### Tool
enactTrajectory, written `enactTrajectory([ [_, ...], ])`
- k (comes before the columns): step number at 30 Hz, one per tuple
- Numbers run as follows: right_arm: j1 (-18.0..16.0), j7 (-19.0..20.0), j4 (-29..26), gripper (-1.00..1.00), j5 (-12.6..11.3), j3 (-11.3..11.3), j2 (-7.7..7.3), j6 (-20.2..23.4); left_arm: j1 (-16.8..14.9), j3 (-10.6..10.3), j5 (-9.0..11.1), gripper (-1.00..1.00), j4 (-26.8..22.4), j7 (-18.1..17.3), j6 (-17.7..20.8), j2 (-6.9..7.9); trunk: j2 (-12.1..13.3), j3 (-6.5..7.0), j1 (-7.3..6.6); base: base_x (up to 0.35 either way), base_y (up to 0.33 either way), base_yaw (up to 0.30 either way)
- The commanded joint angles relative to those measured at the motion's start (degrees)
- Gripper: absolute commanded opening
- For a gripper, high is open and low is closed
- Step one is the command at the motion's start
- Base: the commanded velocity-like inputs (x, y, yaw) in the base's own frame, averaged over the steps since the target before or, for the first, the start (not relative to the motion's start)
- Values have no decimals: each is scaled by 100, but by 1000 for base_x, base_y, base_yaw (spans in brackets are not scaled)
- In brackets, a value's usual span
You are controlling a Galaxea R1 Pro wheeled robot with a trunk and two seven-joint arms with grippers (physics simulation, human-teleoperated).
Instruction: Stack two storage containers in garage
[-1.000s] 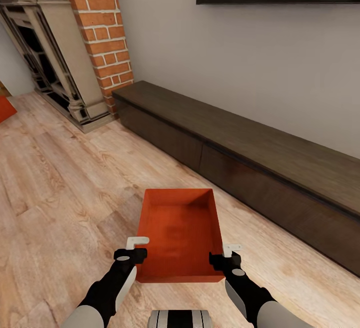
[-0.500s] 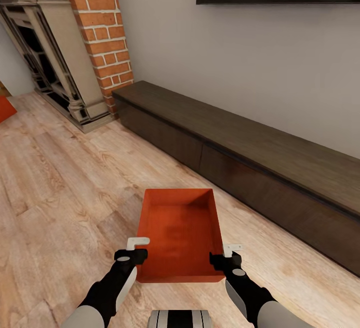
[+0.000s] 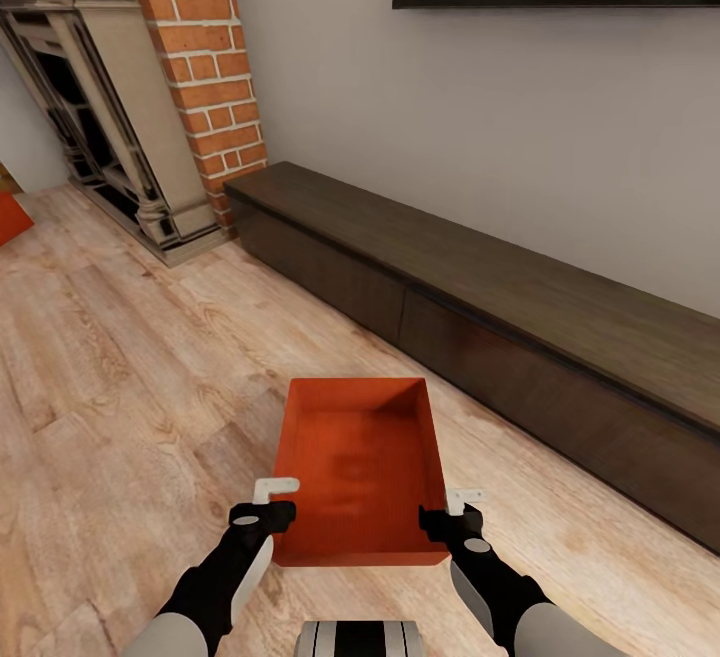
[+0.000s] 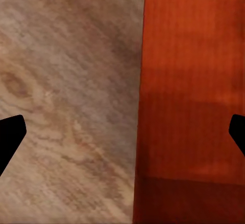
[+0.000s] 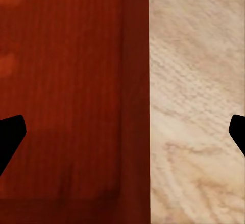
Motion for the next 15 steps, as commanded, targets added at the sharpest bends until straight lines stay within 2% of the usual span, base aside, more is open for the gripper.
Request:
enactTrajectory([
  [1,-4,-35,5,100,-61,49,-3,-25,-1,-32,58,100,-9,50,24,2,-2,-4,-1,0,0,0],
  [8,-4,-36,5,100,-61,49,-8,-33,-1,-49,117,100,196,49,12,0,-2,-4,-1,0,0,0],
  [15,-4,-36,5,100,-61,49,-10,-42,-1,-58,220,100,288,50,-351,1,-2,-4,-1,0,0,0],
])
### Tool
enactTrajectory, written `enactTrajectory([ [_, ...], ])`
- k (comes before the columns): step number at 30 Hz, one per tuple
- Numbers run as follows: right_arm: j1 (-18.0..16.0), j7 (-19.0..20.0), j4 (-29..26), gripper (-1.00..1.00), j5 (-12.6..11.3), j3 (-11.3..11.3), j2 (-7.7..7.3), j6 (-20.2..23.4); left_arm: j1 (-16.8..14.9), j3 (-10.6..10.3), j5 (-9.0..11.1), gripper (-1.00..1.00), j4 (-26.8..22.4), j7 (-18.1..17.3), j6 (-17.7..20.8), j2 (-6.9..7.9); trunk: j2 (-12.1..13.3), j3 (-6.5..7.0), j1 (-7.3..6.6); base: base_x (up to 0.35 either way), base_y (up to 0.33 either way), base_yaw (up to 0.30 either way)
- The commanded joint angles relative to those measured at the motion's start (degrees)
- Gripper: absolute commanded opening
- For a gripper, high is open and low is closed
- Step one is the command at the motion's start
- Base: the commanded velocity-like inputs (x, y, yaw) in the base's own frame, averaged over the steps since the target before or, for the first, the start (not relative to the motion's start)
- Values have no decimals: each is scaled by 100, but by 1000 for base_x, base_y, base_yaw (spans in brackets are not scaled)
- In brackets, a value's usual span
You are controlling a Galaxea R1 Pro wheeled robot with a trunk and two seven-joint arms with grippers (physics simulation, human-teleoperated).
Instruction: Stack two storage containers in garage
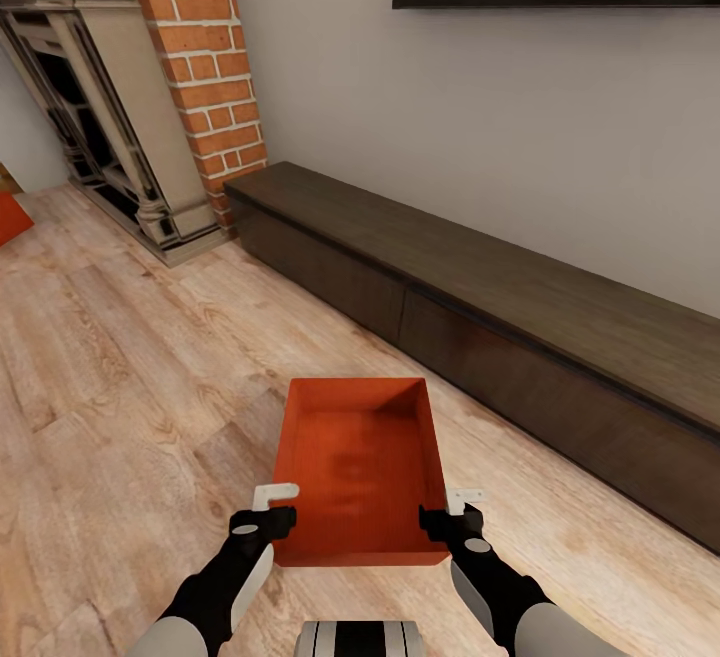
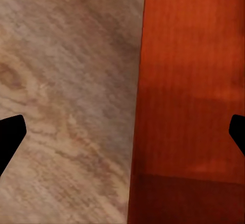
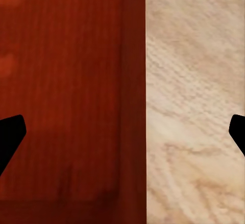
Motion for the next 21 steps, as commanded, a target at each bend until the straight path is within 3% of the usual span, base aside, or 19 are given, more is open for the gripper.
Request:
enactTrajectory([
  [1,-4,-35,5,100,-61,49,-3,-25,-1,-38,62,100,-8,52,9,3,-2,-4,-1,0,0,0],
  [21,-4,-35,5,100,-70,49,1,3,-1,-46,49,100,-62,49,-15,-11,-2,-4,-1,0,0,0],
])
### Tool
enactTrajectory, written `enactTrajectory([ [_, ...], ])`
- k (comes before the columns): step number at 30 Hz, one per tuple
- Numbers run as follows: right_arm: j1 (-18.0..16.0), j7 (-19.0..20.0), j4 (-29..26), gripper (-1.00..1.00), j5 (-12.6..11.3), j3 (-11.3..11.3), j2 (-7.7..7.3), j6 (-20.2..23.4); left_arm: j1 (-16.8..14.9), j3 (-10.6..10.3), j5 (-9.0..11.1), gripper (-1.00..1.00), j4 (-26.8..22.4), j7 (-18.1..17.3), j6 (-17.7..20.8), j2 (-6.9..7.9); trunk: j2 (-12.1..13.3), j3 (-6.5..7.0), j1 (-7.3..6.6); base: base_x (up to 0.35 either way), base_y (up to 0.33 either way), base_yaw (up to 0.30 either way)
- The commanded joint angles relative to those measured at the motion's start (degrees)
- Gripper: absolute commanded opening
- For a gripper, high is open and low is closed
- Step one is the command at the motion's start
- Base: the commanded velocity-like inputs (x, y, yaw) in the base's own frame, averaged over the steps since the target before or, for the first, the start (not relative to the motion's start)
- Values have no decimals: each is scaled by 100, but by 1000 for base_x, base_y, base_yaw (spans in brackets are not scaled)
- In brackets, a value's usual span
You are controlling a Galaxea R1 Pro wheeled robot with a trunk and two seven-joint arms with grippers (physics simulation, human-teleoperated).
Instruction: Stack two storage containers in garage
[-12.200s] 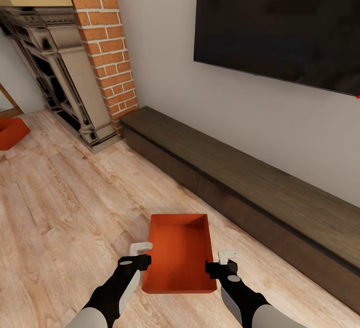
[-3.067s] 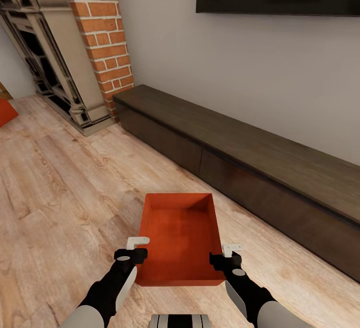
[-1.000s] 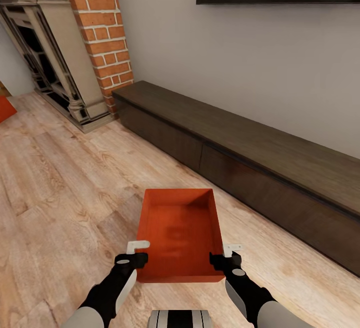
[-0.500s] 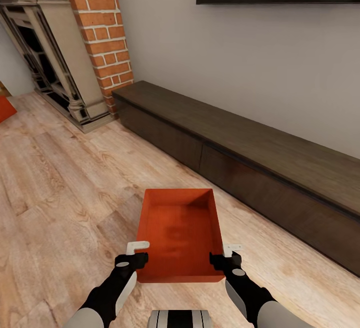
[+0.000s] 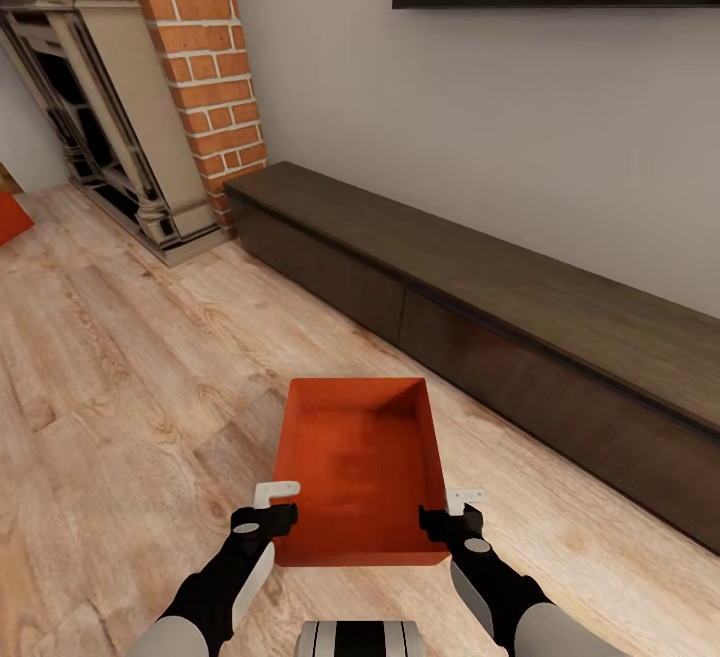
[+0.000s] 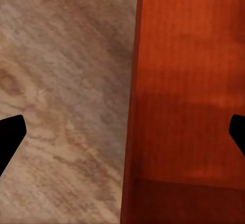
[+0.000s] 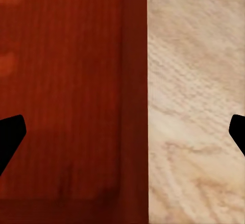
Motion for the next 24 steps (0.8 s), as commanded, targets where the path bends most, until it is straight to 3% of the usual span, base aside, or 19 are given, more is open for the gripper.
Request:
enactTrajectory([
  [1,-4,-35,5,100,-61,49,-1,-26,-1,-37,60,100,-8,51,25,5,-2,-4,-1,0,0,0],
  [9,-4,-39,5,100,-61,47,11,-28,-1,-37,62,100,-19,57,31,13,-2,-4,-1,0,0,0],
  [10,-4,-41,5,-100,-61,43,14,-27,-1,-35,61,-100,-21,56,32,13,-2,-4,-1,0,0,0],
  [24,-4,-43,5,-100,-61,35,-4,-53,-1,-37,46,-100,-92,45,2,17,-2,-4,-1,0,0,0],
])
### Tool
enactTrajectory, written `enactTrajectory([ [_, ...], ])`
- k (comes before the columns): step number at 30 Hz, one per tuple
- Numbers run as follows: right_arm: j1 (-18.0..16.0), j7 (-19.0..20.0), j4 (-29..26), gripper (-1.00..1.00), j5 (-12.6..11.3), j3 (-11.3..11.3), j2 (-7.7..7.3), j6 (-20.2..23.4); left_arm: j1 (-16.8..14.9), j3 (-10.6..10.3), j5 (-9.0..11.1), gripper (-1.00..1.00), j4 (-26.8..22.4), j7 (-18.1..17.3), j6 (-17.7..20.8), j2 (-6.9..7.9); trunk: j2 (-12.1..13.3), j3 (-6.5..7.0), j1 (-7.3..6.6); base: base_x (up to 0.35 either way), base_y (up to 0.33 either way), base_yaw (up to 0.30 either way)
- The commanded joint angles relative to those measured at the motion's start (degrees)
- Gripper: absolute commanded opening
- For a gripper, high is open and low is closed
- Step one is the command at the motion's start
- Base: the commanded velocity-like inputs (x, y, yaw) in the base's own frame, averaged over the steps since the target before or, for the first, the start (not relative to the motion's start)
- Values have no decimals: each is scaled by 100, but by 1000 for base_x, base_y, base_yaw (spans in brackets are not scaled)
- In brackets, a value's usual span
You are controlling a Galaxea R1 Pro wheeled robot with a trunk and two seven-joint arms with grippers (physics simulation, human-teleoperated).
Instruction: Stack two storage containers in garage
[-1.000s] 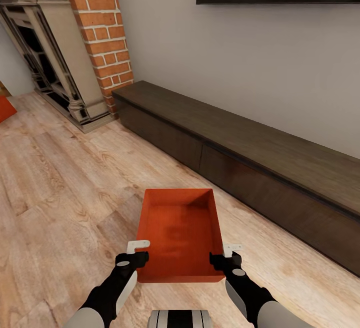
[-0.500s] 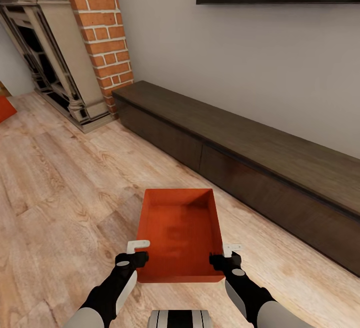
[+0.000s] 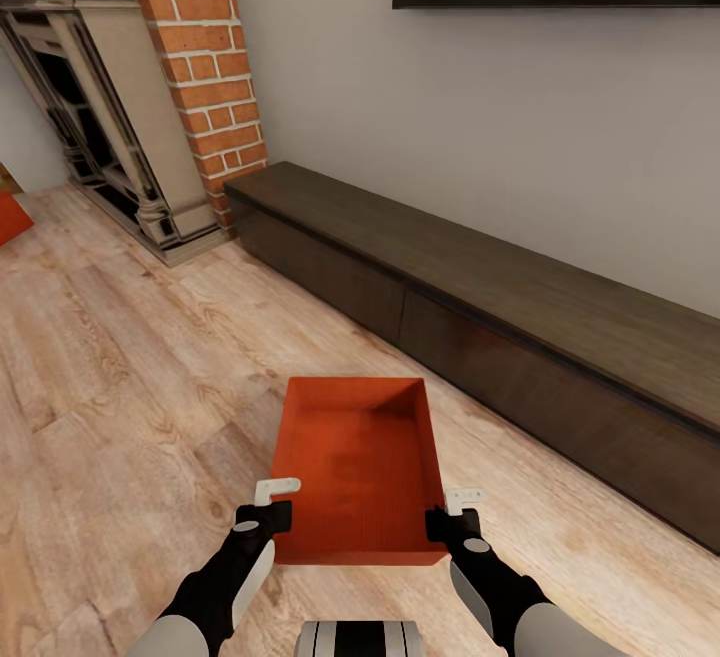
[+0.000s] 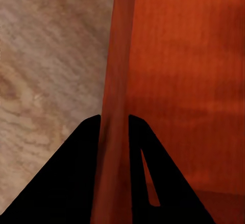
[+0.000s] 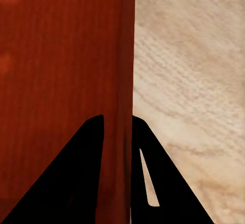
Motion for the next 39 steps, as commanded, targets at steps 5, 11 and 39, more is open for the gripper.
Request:
enactTrajectory([
  [5,-5,-67,10,-100,-60,-2,-10,-26,-1,-9,-71,-100,-19,94,37,0,-2,-4,-1,0,0,0],
  [11,-5,-67,10,-100,-60,-3,-11,-24,-1,-11,-69,-100,-11,137,48,-6,-2,-4,-1,0,0,0],
  [39,-5,-59,10,-100,-51,23,22,20,-1,-1,-59,-100,-10,157,53,10,1002,467,-553,0,0,0],
])
